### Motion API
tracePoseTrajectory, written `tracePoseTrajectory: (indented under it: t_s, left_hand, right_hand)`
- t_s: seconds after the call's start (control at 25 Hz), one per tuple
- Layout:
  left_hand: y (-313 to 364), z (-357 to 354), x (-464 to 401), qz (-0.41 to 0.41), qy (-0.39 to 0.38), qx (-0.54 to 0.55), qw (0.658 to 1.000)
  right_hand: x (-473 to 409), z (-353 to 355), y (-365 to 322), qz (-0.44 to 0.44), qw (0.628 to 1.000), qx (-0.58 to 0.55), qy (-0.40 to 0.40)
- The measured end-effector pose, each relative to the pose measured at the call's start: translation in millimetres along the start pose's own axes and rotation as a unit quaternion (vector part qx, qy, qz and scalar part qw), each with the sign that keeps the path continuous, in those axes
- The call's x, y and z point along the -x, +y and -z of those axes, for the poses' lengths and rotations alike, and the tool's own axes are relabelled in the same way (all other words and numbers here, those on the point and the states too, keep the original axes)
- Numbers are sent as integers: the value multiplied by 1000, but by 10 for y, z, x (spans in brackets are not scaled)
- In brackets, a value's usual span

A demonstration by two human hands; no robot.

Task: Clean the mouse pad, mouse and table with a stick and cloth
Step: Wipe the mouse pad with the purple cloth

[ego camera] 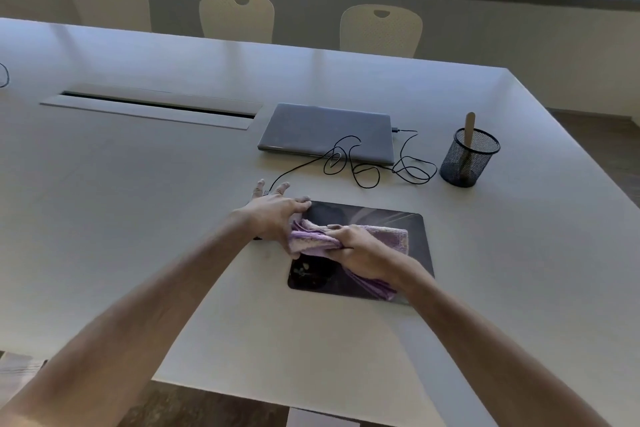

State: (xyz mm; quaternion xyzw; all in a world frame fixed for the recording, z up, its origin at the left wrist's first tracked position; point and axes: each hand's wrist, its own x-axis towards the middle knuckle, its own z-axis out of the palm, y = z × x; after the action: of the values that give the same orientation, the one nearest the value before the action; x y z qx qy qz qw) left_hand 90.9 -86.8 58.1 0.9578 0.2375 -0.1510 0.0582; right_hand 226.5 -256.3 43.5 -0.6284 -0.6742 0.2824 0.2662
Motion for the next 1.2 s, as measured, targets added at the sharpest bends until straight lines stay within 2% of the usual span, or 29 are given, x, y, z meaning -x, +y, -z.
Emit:
tracePoseTrajectory:
  t_s: [0.08,0.16,0.24,0.28,0.4,0.56,0.68,0.76,0.8,0.88,0.96,1.0,1.04,1.08,1.16,1.2]
  left_hand:
    - [-13,-6,7,0,-3,22,1000]
    - [-15,1,11,4,-1,28,1000]
    - [3,20,4,9,4,3,1000]
    - [14,30,-10,7,7,-5,1000]
    - [40,53,-33,2,15,2,1000]
    - [45,35,-26,45,-12,-6,999]
    - [44,47,-60,42,-25,-14,999]
    - [53,54,-55,31,-25,-9,999]
    - [58,56,-52,22,-22,-7,999]
    - [58,50,-54,4,-11,-3,1000]
    - [63,57,-48,5,-11,-8,1000]
    - [67,61,-46,9,-13,-14,1000]
    - [70,64,-54,10,-16,-21,1000]
    - [80,69,-64,9,-19,-28,999]
    - [120,98,-69,4,-26,-39,999]
    - [137,121,-70,3,-30,-42,999]
  right_hand:
    - [65,101,20,-39,992,-119,29]
    - [40,218,82,-65,971,-170,155]
    - [-87,270,124,-91,956,-96,261]
    - [-171,249,106,-105,955,-39,273]
    - [-338,64,46,-123,971,55,197]
    - [-340,-134,35,-44,979,165,111]
    - [-231,-94,59,26,988,146,40]
    - [-117,13,70,40,992,119,11]
    - [-73,96,62,32,994,102,34]
    - [-56,289,81,5,982,75,172]
    - [-123,387,116,-38,943,128,306]
    - [-169,376,115,-71,931,160,319]
    - [-220,316,125,-103,937,169,289]
    - [-250,219,136,-129,953,158,226]
    - [-267,53,156,-139,972,149,116]
    - [-277,22,168,-128,975,158,95]
